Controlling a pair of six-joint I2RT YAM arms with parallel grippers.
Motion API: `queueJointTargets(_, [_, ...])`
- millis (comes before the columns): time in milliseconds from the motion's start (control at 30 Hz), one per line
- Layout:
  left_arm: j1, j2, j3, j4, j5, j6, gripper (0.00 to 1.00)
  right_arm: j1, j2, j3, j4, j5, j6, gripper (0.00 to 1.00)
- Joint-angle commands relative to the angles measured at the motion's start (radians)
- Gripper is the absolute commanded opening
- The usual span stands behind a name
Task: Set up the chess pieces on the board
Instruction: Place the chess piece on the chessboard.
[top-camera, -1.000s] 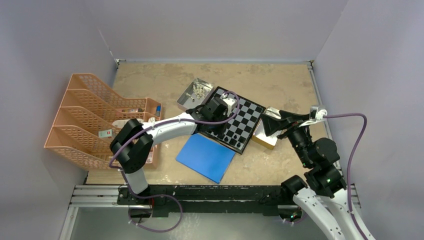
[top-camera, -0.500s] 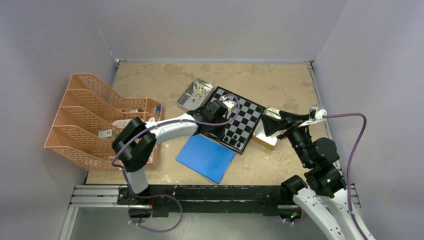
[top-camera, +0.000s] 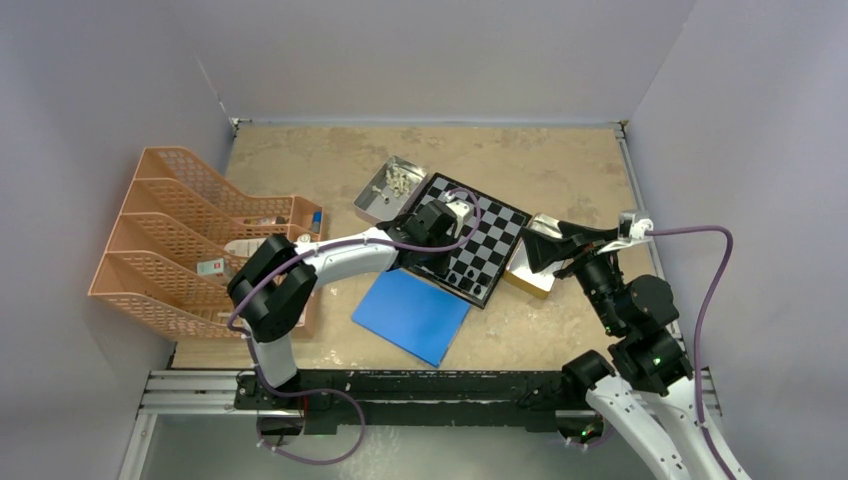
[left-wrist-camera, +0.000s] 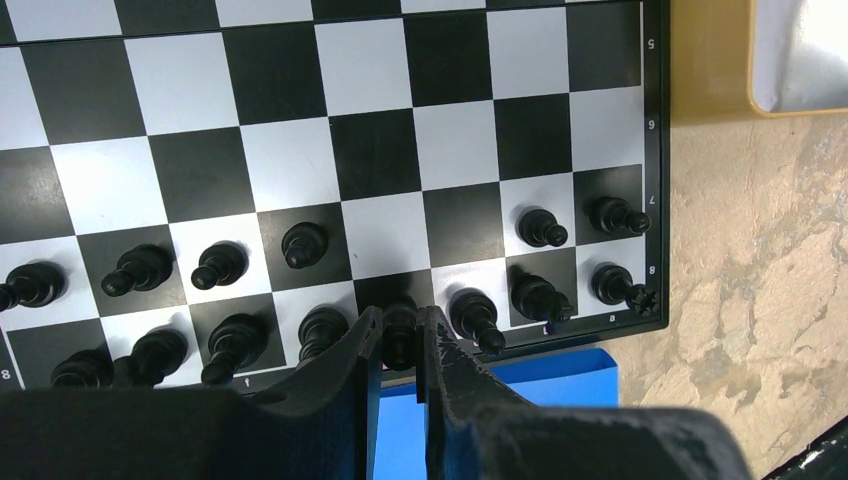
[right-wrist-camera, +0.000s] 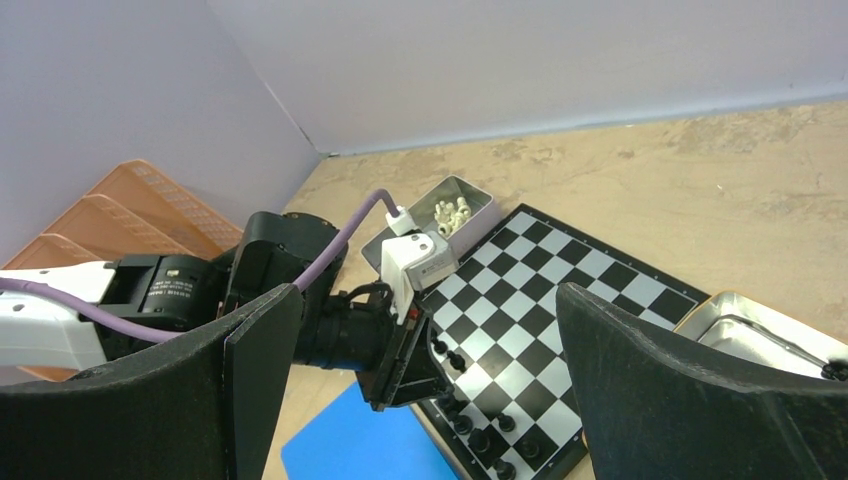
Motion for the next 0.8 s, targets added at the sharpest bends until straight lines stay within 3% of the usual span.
queueJointTargets(0, [-0.004, 0.009, 0.016, 0.036, -0.008, 0.012, 0.09, 0.002, 0.000, 0.031, 0.038, -0.001, -0.008, 0.99])
queueJointTargets(767, [-0.003, -0.045, 0.048, -0.023, -0.032, -0.004, 0.35, 0.002, 0.023, 0.014, 0.055, 0.000, -0.009, 0.99])
